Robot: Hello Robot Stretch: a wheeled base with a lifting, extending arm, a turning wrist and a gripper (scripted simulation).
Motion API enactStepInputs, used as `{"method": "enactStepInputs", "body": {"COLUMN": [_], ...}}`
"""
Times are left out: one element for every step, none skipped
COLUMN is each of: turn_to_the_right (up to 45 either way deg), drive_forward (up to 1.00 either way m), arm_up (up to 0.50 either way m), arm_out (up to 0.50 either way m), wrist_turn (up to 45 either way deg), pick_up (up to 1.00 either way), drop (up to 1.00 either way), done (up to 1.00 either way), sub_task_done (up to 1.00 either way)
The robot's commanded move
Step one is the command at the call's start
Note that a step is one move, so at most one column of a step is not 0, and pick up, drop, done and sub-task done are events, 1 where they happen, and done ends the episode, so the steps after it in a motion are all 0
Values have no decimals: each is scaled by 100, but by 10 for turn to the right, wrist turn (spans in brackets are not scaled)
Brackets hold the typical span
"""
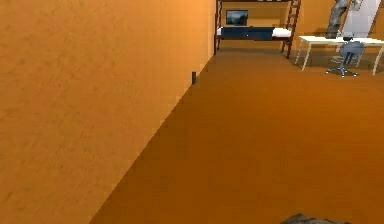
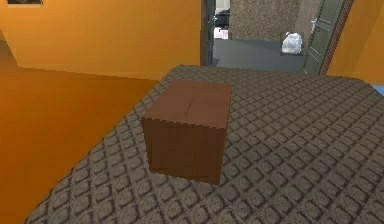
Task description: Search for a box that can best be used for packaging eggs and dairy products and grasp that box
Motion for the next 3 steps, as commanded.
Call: {"method": "enactStepInputs", "body": {"turn_to_the_right": [0, 0, 0], "drive_forward": [0, 0, 0], "arm_up": [38, 0, 0], "arm_out": [0, 34, 0], "wrist_turn": [0, 0, 450], "pick_up": [0, 0, 0], "drop": [0, 0, 0], "done": [0, 0, 0], "sub_task_done": [0, 0, 0]}}
